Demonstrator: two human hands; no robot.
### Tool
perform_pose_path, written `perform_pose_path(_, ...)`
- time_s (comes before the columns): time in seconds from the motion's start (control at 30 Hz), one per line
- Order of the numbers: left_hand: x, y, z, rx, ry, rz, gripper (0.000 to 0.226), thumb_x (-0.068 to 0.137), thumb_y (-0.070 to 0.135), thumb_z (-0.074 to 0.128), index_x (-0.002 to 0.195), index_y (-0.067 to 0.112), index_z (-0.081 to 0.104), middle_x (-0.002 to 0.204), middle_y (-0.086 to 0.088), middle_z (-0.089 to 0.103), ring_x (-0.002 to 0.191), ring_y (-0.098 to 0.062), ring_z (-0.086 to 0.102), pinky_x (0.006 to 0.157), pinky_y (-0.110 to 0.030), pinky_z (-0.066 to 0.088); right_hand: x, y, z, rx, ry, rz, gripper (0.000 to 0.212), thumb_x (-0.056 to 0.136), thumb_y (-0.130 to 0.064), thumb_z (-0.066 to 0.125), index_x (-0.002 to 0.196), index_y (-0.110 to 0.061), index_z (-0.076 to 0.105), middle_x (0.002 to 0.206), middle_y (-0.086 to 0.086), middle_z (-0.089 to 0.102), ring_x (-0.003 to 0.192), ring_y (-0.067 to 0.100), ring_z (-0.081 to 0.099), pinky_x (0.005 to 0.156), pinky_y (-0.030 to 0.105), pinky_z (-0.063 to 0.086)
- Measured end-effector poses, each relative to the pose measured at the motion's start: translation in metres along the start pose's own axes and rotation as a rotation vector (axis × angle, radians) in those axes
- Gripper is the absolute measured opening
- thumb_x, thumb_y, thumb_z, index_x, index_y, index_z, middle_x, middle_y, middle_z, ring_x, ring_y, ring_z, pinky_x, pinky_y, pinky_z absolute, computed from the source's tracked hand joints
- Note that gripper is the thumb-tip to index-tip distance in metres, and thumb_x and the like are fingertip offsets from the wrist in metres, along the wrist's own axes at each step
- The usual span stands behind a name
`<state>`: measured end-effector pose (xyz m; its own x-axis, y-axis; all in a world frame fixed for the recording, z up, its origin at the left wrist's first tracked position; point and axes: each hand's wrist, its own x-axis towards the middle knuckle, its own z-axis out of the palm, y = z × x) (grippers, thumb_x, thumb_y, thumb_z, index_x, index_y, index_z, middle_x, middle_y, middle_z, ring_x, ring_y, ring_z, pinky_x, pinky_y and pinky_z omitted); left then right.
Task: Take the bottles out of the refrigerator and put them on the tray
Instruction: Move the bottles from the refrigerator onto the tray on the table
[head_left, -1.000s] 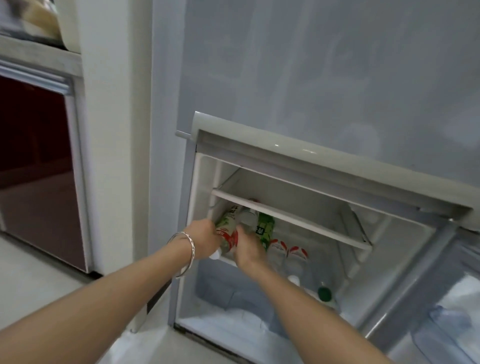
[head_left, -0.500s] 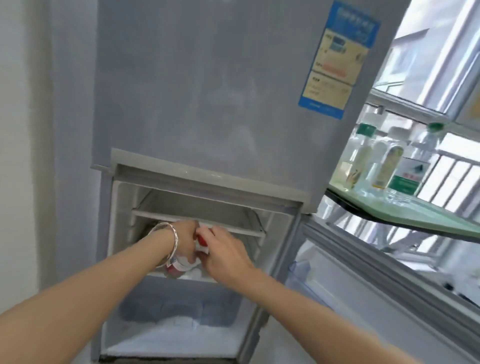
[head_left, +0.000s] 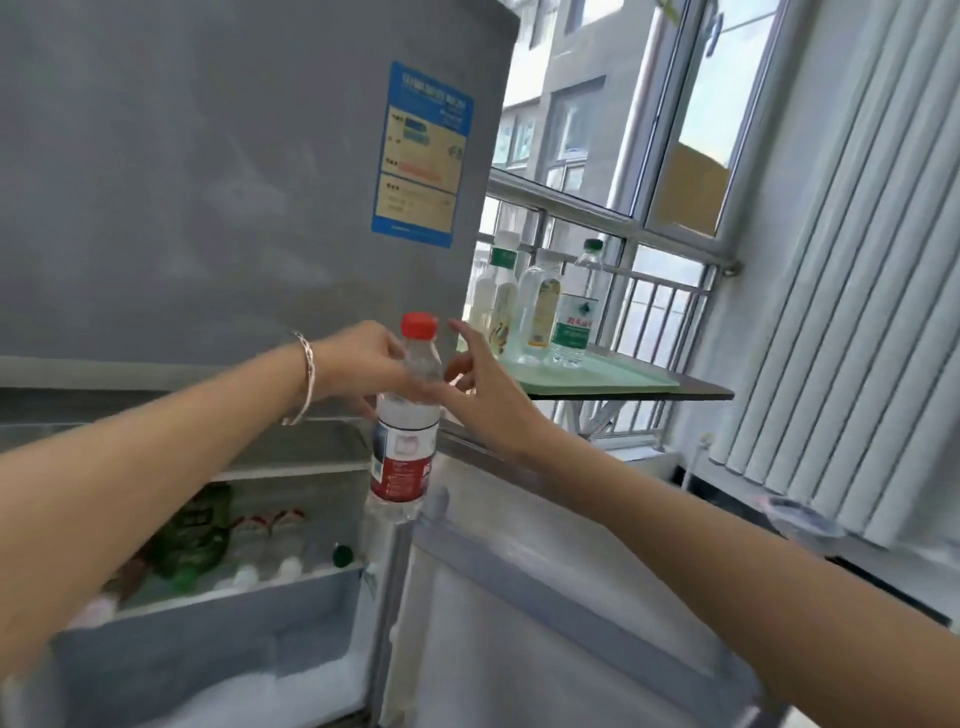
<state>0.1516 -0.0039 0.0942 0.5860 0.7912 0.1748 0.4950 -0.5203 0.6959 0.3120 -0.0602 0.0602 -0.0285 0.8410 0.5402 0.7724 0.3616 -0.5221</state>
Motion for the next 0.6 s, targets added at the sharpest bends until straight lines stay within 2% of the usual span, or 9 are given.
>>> perform_pose_path(0.1,0.008,0.047,-0.013,0.000,0.065,0.060,0.020,0.074,0.031,0.078,0.087,0.019,0.068,0.091,-0.002,0.071,0.080,-0.017,0.069,0.066,-0.029,0.059,-0.001,0.018,-0.014,0.134,0.017,0.063,0.075,0.081,-0.024,0.066,0.146,-0.018,0.030,0.108,0.009,0.062,0.098,0.027,0.063,0.087,0.040,0.055)
perform_pose_path(0.23,0.032,0.101,-0.023,0.031,0.205,0.154,0.036,0.074,0.038,0.077,0.097,0.011,0.071,0.083,-0.003,0.069,0.072,-0.017,0.067,0.071,-0.032,0.061,0.008,0.032,-0.032,0.160,0.065,0.046,0.084,0.074,-0.026,0.081,0.141,-0.024,0.030,0.103,-0.015,0.058,0.095,0.006,0.060,0.088,0.035,0.054)
perform_pose_path(0.3,0.045,0.119,-0.023,-0.042,0.259,0.246,0.041,0.076,0.038,0.075,0.108,0.012,0.068,0.093,-0.003,0.070,0.078,-0.016,0.068,0.068,-0.027,0.058,0.023,0.037,-0.052,0.159,0.146,0.013,0.079,0.076,-0.020,0.080,0.140,-0.020,0.033,0.099,-0.017,0.056,0.091,0.003,0.057,0.083,0.034,0.054)
perform_pose_path(0.37,0.063,0.130,-0.017,-0.137,0.326,0.353,0.059,0.076,0.038,0.075,0.127,0.015,0.056,0.109,0.000,0.067,0.093,-0.017,0.066,0.076,-0.029,0.056,0.041,0.047,-0.074,0.150,0.231,-0.008,0.073,0.077,-0.017,0.079,0.137,-0.015,0.037,0.098,-0.014,0.057,0.088,0.003,0.056,0.076,0.026,0.052)
perform_pose_path(0.43,0.081,0.131,-0.005,-0.210,0.345,0.332,0.073,0.078,0.039,0.074,0.138,0.016,0.039,0.118,-0.002,0.057,0.103,-0.020,0.060,0.086,-0.035,0.053,0.057,0.060,-0.089,0.153,0.255,0.020,0.069,0.078,-0.012,0.077,0.136,-0.013,0.040,0.098,-0.010,0.058,0.086,0.002,0.056,0.071,0.021,0.048)
perform_pose_path(0.53,0.113,0.119,0.030,-0.315,0.232,0.159,0.049,0.089,0.036,0.061,0.127,0.017,0.036,0.108,-0.008,0.060,0.093,-0.021,0.063,0.078,-0.037,0.056,0.077,0.090,-0.098,0.203,0.193,0.119,0.071,0.078,-0.004,0.076,0.138,-0.009,0.038,0.099,-0.002,0.061,0.082,0.001,0.059,0.072,0.023,0.055)
perform_pose_path(0.6,0.133,0.108,0.053,-0.407,0.141,0.106,0.038,0.093,0.032,0.054,0.123,0.011,0.043,0.108,-0.012,0.064,0.095,-0.026,0.066,0.083,-0.043,0.057,0.087,0.113,-0.096,0.195,0.120,0.175,0.080,0.077,-0.004,0.077,0.143,-0.008,0.033,0.095,-0.003,0.062,0.077,0.000,0.061,0.064,0.014,0.054)
